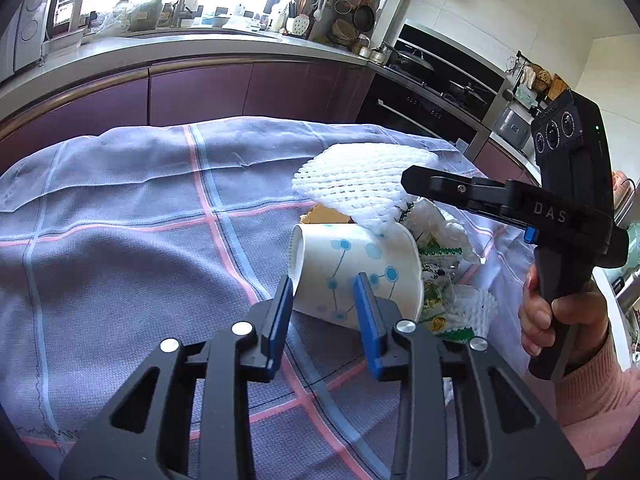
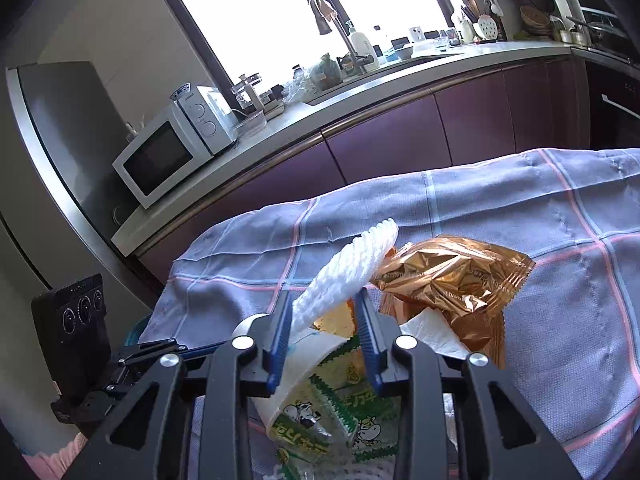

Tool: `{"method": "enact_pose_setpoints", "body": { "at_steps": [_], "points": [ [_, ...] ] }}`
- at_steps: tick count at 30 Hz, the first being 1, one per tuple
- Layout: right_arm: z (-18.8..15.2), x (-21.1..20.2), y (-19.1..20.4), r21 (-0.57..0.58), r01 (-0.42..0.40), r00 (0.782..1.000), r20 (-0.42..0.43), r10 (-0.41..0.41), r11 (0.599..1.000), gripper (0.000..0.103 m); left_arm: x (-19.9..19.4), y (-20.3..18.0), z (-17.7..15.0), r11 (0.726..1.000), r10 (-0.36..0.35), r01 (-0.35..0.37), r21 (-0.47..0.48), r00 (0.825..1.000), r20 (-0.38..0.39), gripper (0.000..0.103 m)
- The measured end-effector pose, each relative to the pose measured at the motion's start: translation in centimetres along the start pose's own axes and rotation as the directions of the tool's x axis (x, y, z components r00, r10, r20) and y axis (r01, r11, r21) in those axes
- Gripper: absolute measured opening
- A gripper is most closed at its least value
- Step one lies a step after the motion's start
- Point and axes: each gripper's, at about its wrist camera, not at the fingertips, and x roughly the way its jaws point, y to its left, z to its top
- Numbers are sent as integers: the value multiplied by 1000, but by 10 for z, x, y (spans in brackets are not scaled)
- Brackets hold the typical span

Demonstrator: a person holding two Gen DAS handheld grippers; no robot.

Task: Collect trash
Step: 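Grasp the white foam net with the right gripper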

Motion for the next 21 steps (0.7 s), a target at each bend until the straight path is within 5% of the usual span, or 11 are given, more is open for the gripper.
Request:
{"method": "enact_pose_setpoints", "body": {
  "at_steps": [3, 8, 15, 21],
  "points": [
    [0, 0, -1, 8, -19, 1000, 0, 19, 1000, 11, -2, 2, 0, 1000, -1, 1, -8, 1000, 5, 13],
    [0, -4, 1, -1, -39, 999, 7, 39, 999, 11, -11, 5, -2, 1000, 6, -5, -26, 1000, 21, 7],
    [-2, -7, -3, -6, -73, 997, 5, 73, 997, 12, -39, -1, -16, 995, 91, -88, -43, 992, 86, 32],
    [-5, -7, -8, -32, -111, 994, -3, 111, 993, 14, -60, 0, -35, 985, 150, -139, -105, 983, 110, 36]
  ]
}}
